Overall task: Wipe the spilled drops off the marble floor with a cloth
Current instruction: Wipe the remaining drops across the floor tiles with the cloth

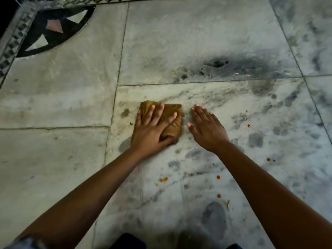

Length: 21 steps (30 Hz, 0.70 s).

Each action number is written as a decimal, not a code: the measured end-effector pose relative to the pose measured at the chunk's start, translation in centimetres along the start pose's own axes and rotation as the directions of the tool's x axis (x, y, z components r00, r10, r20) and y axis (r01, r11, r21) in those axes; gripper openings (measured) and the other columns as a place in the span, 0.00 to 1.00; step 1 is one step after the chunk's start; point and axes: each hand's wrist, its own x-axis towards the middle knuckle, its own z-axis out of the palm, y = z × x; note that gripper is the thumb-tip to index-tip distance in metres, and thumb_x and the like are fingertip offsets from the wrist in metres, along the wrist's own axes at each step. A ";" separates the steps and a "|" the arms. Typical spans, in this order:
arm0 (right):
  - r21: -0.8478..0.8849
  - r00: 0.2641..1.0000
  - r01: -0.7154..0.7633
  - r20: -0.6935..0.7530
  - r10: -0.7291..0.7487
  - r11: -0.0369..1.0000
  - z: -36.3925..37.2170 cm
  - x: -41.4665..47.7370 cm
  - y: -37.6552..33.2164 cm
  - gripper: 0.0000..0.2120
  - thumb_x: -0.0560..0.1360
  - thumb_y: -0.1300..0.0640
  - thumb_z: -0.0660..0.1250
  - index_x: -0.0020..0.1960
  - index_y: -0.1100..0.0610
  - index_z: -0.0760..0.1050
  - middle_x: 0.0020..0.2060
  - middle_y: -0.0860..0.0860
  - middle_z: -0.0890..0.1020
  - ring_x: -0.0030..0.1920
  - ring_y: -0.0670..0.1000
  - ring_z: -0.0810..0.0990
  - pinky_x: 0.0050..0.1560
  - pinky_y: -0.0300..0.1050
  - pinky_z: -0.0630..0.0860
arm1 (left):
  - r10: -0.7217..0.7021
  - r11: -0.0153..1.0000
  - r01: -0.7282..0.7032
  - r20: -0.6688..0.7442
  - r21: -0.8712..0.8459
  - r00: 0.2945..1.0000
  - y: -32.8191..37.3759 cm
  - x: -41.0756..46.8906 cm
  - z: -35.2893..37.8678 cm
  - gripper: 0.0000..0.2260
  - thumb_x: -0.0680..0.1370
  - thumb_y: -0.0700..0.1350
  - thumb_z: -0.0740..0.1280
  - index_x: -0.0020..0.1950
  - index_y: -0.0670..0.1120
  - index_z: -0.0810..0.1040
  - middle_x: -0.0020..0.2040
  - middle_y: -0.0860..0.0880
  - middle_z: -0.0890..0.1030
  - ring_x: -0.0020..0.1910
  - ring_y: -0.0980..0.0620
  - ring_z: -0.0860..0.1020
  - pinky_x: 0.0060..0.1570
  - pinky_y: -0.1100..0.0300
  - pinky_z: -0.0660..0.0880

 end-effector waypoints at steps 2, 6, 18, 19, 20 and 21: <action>-0.038 1.000 0.015 0.003 -0.015 0.999 0.2 -0.3 0.4 0.29 0.81 0.44 0.46 0.77 0.55 0.45 0.77 0.51 0.46 0.76 0.50 0.43 0.73 0.44 0.40 | 0.033 0.999 -0.033 -0.021 -0.026 0.999 -1.8 -2.7 0.7 0.33 0.71 0.73 0.45 0.75 0.63 0.49 0.78 0.48 0.52 0.76 0.42 0.49 0.71 0.39 0.45; -0.093 0.999 0.027 0.028 -0.024 0.995 0.8 -1.2 0.9 0.30 0.80 0.43 0.47 0.77 0.56 0.43 0.77 0.52 0.44 0.76 0.51 0.40 0.73 0.46 0.39 | -0.218 0.976 0.218 -0.052 -0.003 0.975 -5.9 -0.7 -0.1 0.29 0.75 0.67 0.49 0.75 0.61 0.55 0.78 0.46 0.54 0.76 0.39 0.51 0.70 0.38 0.50; -0.136 0.999 0.021 0.038 -0.016 0.991 0.7 -1.4 0.7 0.35 0.79 0.40 0.50 0.77 0.56 0.42 0.77 0.54 0.43 0.76 0.52 0.40 0.73 0.49 0.40 | -0.022 0.999 0.023 0.007 -0.048 1.000 -2.3 -3.5 0.2 0.31 0.72 0.70 0.45 0.74 0.64 0.52 0.78 0.49 0.50 0.77 0.43 0.48 0.70 0.39 0.50; -0.138 0.999 0.028 0.044 -0.022 0.990 0.7 -1.3 0.7 0.35 0.79 0.40 0.50 0.77 0.56 0.42 0.77 0.54 0.43 0.76 0.52 0.40 0.73 0.49 0.40 | -0.070 0.997 0.070 -0.004 -0.041 0.998 -3.9 -3.9 0.2 0.30 0.73 0.69 0.46 0.74 0.63 0.54 0.78 0.48 0.52 0.76 0.42 0.50 0.70 0.38 0.51; -0.140 0.999 0.034 0.046 -0.028 0.990 0.6 -1.3 0.7 0.34 0.79 0.40 0.49 0.77 0.56 0.42 0.77 0.54 0.43 0.76 0.52 0.40 0.73 0.49 0.40 | -0.158 0.987 0.157 -0.015 -0.026 0.987 -5.5 -3.5 0.0 0.30 0.73 0.68 0.47 0.74 0.62 0.55 0.78 0.47 0.53 0.76 0.41 0.51 0.69 0.37 0.51; -0.138 0.999 0.033 0.045 -0.027 0.990 0.7 -1.4 0.8 0.34 0.79 0.40 0.49 0.77 0.56 0.42 0.77 0.53 0.43 0.76 0.52 0.40 0.74 0.49 0.41 | -0.259 0.966 0.259 -0.020 -0.015 0.966 -6.6 -2.6 -0.1 0.29 0.74 0.66 0.49 0.75 0.61 0.55 0.78 0.47 0.53 0.76 0.40 0.51 0.69 0.37 0.51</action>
